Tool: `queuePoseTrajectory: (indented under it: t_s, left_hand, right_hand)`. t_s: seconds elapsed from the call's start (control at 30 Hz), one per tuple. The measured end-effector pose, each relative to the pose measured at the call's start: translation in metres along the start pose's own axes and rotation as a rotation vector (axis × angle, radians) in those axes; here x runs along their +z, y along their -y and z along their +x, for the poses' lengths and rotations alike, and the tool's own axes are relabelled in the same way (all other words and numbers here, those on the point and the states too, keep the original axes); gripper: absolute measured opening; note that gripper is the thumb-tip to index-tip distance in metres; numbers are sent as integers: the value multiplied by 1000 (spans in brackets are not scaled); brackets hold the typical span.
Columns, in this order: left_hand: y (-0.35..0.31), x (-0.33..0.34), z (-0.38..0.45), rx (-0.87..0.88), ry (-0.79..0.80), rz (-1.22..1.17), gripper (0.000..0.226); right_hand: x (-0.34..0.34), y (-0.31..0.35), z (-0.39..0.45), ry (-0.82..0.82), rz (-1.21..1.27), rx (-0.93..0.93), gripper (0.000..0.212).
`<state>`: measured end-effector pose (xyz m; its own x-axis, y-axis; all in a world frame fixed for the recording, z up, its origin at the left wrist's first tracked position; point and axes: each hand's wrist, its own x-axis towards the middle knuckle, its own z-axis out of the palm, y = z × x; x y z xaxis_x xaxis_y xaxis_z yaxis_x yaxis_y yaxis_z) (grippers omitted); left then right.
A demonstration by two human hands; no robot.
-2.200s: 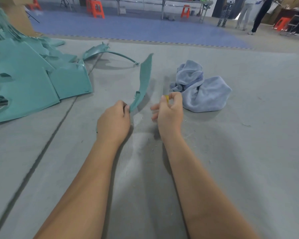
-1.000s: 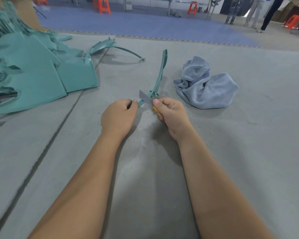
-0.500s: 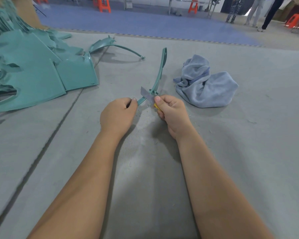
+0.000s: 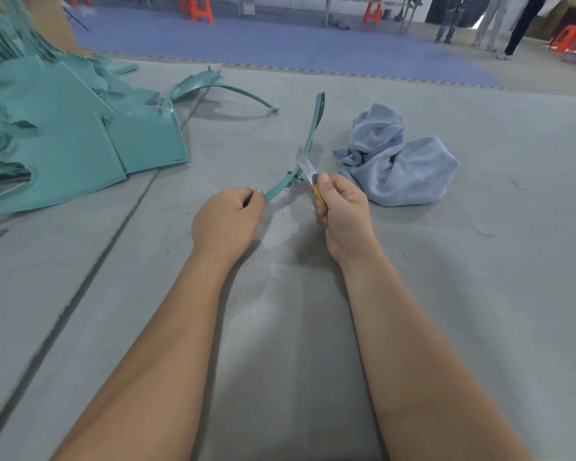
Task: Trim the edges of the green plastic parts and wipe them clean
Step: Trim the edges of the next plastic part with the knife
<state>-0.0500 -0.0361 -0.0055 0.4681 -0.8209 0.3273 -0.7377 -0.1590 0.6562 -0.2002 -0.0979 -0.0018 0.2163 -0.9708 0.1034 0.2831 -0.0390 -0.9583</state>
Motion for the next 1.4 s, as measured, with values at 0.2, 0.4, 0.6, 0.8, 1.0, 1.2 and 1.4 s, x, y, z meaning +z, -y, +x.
queuePoseTrajectory:
  t_s: [0.2,0.4,0.6,0.8,1.0,1.2,1.4]
  left_hand:
    - [1,0,0,2,-3,2,47]
    - [0,0,0,18,3,9,47]
    - [1,-2,0,51,30,-24,48]
    - [2,-2,1,56,48,8,47]
    - [2,-1,-1,73,54,28,47]
    - [1,0,2,28,32,16,47]
    - [1,1,1,23,38,33,47]
  right_hand:
    - [2,2,-1,-28,-10,-10,24]
    - [4,2,-1,-60,-48,-22,26]
    - [9,3,1,-64,-119,-60,26]
    - [10,3,8,-119,-234,-191,26]
    - [2,9,13,-227,-119,-250,28]
    - [1,16,8,-273,94,-91,23]
    - [6,20,6,-192,12,-18,42]
